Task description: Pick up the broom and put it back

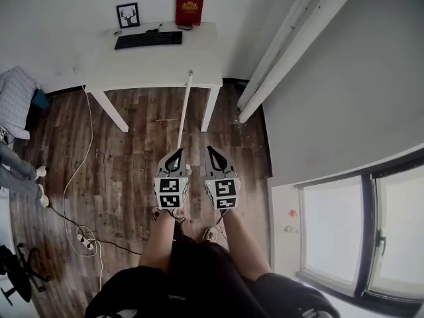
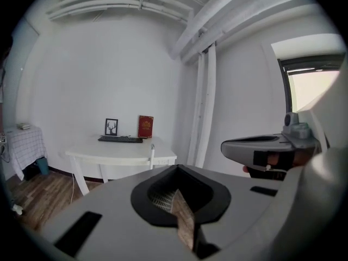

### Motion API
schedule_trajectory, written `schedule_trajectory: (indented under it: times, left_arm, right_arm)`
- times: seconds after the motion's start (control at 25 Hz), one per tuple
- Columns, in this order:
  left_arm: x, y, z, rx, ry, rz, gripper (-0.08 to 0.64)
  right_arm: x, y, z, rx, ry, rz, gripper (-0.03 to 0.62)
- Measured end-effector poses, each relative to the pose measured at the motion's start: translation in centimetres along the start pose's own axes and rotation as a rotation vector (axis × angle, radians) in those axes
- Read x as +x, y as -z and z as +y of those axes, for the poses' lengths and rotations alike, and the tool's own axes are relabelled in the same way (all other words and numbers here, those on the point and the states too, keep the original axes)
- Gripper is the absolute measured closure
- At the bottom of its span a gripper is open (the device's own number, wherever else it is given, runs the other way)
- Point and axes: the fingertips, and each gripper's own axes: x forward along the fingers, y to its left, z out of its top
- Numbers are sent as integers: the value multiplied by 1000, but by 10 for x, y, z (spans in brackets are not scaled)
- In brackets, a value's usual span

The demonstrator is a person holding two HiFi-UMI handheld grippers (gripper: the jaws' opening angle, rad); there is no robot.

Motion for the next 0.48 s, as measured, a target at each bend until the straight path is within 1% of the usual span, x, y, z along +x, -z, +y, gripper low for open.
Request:
schedule_trajectory:
  times: [0.12, 0.2, 0.32, 0.48]
  left_arm:
    - [-6, 3, -41, 4, 14, -9, 560]
    - [-10, 1, -60, 17, 19, -20, 560]
    - [-13, -5, -80, 37, 22, -28, 560]
    - [-15, -14, -95, 72, 35, -31, 560]
  right_arm:
    - [-27, -1, -12, -9, -13, -27, 571]
    - [-40, -3, -20, -18, -14, -44, 571]
    - [-54, -9, -33, -22, -7, -58, 571]
    - [-62, -16, -45, -7, 3, -80, 571]
